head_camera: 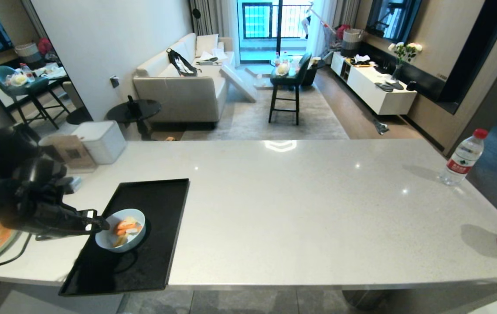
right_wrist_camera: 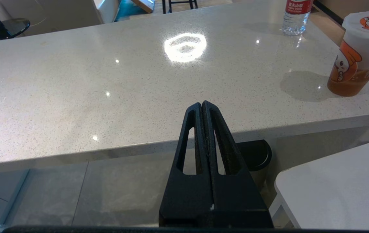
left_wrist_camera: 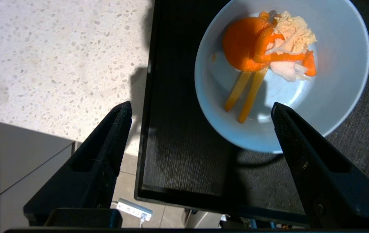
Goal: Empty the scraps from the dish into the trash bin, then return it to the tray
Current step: Pick up the bowl with leftover food
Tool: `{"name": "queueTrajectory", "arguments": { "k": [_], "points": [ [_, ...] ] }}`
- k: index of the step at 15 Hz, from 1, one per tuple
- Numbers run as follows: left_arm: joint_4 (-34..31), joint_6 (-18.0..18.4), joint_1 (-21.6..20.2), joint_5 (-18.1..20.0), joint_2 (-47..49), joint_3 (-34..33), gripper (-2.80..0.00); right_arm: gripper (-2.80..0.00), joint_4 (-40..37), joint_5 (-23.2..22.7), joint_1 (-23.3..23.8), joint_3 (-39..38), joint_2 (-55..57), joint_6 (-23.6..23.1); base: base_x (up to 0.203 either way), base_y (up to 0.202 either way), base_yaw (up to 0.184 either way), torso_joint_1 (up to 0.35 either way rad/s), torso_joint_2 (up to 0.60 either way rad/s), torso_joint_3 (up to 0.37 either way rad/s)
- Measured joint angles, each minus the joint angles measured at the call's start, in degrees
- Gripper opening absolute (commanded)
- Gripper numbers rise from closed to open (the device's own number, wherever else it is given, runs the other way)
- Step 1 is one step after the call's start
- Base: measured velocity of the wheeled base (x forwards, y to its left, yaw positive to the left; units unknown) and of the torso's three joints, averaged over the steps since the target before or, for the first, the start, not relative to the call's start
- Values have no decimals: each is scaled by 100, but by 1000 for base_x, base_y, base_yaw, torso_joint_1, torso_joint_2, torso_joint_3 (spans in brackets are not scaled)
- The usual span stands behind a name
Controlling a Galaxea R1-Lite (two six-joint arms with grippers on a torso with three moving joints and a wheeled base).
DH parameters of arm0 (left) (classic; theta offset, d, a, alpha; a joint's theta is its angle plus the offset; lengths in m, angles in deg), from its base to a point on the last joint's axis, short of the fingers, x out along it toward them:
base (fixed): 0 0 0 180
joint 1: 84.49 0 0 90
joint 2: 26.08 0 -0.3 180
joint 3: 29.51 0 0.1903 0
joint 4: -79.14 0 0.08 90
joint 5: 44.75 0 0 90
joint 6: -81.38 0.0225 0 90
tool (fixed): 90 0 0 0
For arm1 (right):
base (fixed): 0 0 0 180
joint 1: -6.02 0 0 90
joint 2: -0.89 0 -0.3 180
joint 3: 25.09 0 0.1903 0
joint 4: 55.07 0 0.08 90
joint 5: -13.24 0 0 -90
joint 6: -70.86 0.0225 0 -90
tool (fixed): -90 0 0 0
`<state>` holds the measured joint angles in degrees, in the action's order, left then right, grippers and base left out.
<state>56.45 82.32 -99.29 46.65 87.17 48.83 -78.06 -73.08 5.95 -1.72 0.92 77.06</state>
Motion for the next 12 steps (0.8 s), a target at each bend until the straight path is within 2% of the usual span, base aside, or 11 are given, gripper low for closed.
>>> {"name": "queueTrajectory", "arguments": {
  "k": [5, 9, 12],
  "points": [
    [894, 22, 14, -28, 638, 153, 0, -280, 2, 1, 0, 0, 0, -1, 0, 0, 0, 0, 0, 0],
    [977, 74, -8, -88, 960, 169, 0, -280, 4, 1, 0, 0, 0, 2, 0, 0, 0, 0, 0, 0],
    [982, 383, -156, -96, 1059, 172, 0, -280, 4, 0, 0, 0, 0, 0, 0, 0, 0, 0, 0, 0]
  ]
}}
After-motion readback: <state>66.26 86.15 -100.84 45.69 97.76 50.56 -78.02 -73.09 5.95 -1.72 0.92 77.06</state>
